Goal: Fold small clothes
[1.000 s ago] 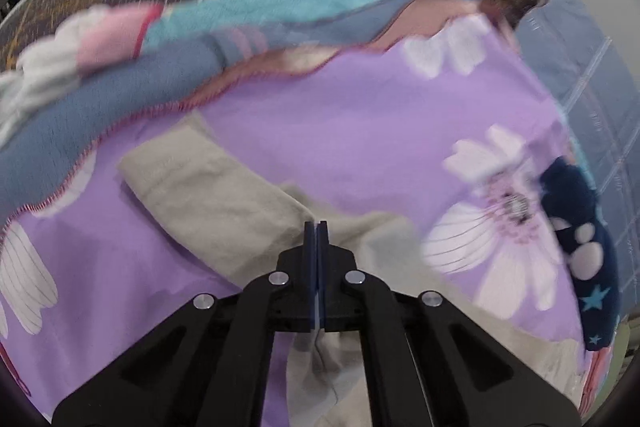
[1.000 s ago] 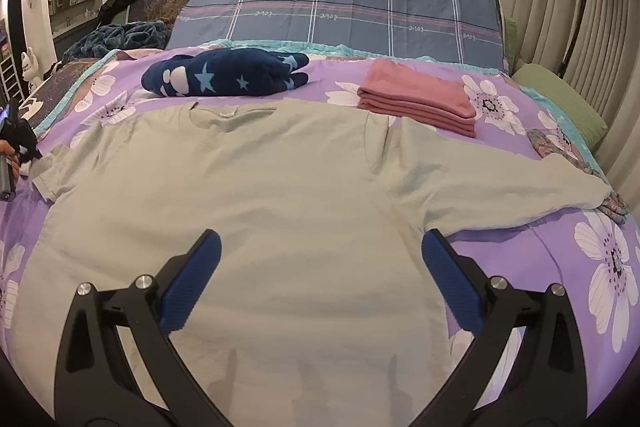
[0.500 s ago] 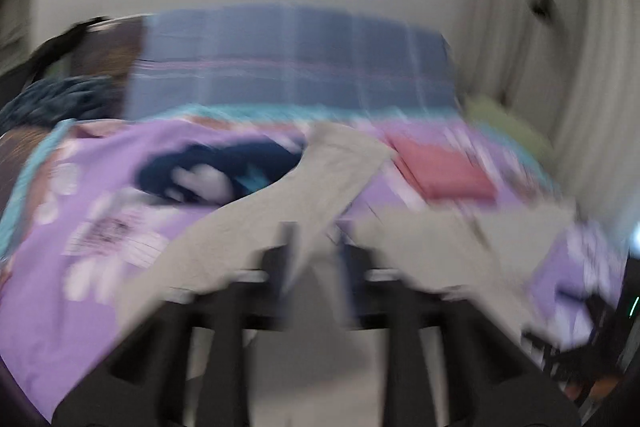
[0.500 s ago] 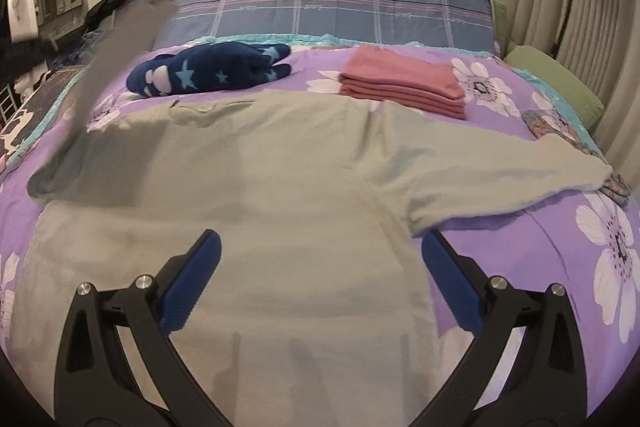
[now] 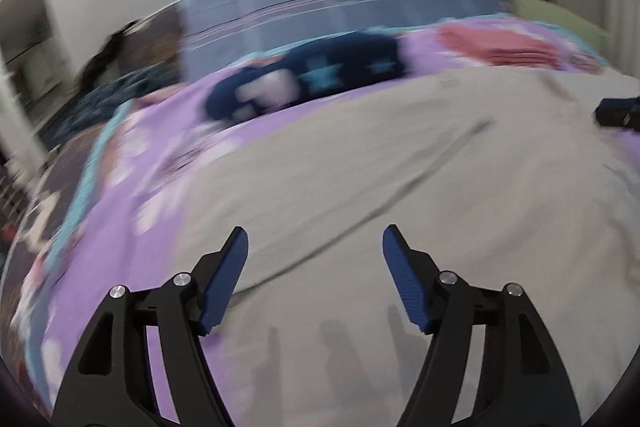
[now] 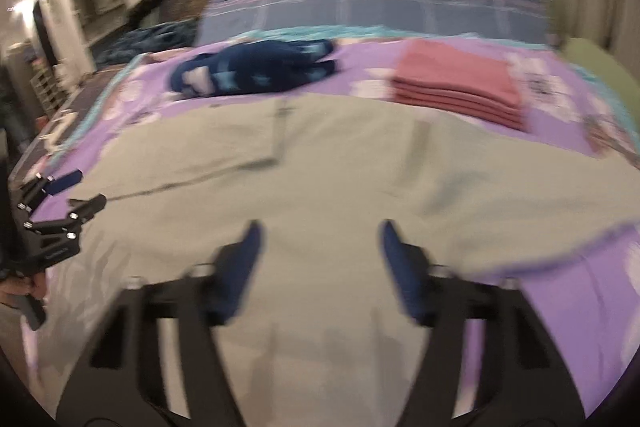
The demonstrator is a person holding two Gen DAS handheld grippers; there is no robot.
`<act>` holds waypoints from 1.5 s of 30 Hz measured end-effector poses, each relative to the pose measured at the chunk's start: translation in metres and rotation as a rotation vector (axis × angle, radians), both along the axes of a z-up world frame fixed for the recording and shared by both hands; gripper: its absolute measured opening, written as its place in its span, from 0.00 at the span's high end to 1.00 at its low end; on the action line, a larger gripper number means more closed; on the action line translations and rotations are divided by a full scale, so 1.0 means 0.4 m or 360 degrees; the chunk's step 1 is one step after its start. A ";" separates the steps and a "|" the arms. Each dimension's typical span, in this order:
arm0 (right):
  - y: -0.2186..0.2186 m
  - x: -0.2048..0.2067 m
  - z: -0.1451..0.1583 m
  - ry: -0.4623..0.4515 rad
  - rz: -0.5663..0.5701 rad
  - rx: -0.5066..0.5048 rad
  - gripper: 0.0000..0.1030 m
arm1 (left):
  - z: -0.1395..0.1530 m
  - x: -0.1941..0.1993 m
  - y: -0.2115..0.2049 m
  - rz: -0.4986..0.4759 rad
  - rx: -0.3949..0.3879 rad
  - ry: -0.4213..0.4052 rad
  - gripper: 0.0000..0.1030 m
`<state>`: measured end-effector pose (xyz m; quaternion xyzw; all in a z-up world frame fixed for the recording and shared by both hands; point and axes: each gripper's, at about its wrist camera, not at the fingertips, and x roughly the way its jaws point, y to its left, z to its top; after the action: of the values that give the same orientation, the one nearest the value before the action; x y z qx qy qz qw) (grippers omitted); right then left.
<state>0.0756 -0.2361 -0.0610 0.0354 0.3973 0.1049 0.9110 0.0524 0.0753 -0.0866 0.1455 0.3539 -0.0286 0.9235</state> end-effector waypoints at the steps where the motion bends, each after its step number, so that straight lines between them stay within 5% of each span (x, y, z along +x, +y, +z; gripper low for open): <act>1: 0.012 0.029 -0.003 0.0029 0.0052 0.0043 0.55 | -0.004 0.007 0.023 0.0055 0.0020 0.0010 0.31; 6: 0.057 0.209 -0.062 0.0269 0.0140 0.0291 0.55 | -0.048 -0.005 0.156 0.0340 0.0003 0.0098 0.29; 12: 0.100 0.347 -0.142 0.0409 0.0071 0.0420 0.51 | -0.055 -0.004 0.221 0.0467 -0.0075 0.0103 0.21; 13: 0.109 0.354 -0.142 0.0387 0.0061 0.0417 0.56 | -0.059 0.004 0.227 0.0483 -0.0085 0.0114 0.21; 14: 0.121 0.359 -0.137 0.0372 0.0067 0.0394 0.86 | -0.065 0.008 0.232 0.0499 -0.0089 0.0122 0.21; 15: 0.133 0.362 -0.130 0.0384 0.0089 0.0358 0.95 | -0.070 0.016 0.232 0.0508 -0.0093 0.0129 0.21; 20: 0.086 0.269 0.025 0.0128 0.0112 0.0466 0.95 | -0.057 -0.008 0.223 0.0472 -0.0113 0.0096 0.21; 24: -0.001 0.148 0.114 -0.0059 0.0075 0.0333 0.95 | -0.009 -0.059 0.226 0.0302 -0.0361 0.0079 0.21; 29: -0.096 0.073 0.013 0.0147 0.0004 0.0221 0.85 | 0.033 -0.089 0.247 0.0195 -0.0626 0.0036 0.21; 31: -0.129 0.069 -0.046 0.0245 -0.0077 0.0196 0.66 | 0.032 -0.076 0.254 0.0238 -0.0647 0.0030 0.21; 37: -0.186 0.119 -0.064 0.0262 -0.0144 0.0402 0.49 | 0.008 -0.014 0.264 0.0270 -0.0704 0.0085 0.21; 44: -0.103 0.247 -0.087 0.0288 -0.0132 0.0291 0.48 | -0.052 0.173 0.274 0.0300 -0.0653 0.0215 0.21; 45: -0.094 0.262 -0.097 0.0299 -0.0142 0.0278 0.55 | -0.062 0.215 0.279 0.0303 -0.0684 0.0243 0.21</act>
<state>0.1804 -0.2738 -0.0998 0.1419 0.4682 0.0946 0.8670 0.1386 0.1869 -0.1114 -0.0909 0.4205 -0.0270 0.9023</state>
